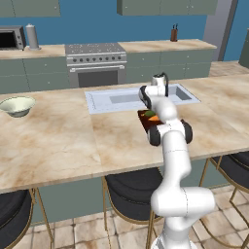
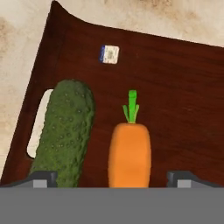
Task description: Place the two vegetables and bowl onto the tray for setting up a vegetable dip station.
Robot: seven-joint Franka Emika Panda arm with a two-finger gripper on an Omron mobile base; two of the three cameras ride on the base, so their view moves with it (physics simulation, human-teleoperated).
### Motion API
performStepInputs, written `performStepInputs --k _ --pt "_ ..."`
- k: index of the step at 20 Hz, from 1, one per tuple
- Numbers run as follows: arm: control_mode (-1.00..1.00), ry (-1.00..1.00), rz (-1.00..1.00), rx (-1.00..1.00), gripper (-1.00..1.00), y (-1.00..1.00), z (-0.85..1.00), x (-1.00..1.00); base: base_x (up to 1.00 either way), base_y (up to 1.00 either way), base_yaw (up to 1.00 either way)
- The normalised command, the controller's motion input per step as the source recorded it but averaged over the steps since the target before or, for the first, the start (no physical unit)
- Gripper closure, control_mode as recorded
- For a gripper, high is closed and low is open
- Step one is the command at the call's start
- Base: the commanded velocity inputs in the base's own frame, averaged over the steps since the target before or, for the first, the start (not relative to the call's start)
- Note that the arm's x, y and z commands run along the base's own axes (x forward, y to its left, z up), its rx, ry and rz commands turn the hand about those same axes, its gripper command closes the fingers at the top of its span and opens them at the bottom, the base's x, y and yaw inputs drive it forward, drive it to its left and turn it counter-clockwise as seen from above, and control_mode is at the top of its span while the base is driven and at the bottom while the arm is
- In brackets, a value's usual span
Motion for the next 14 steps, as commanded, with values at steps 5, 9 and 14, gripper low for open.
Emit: performStepInputs --k 5,9,14 --pt "-1.0 0.0 0.13 0.0 -1.0 0.0 0.14 -0.42 0.0 0.0 0.0" --pt "-1.0 0.0 0.16 0.0 -1.0 0.0 0.17 -0.71 0.0 0.0 0.0" --pt "-1.0 -0.01 0.15 0.0 -1.0 0.05 0.02 -1.0 0.0 0.0 0.0"
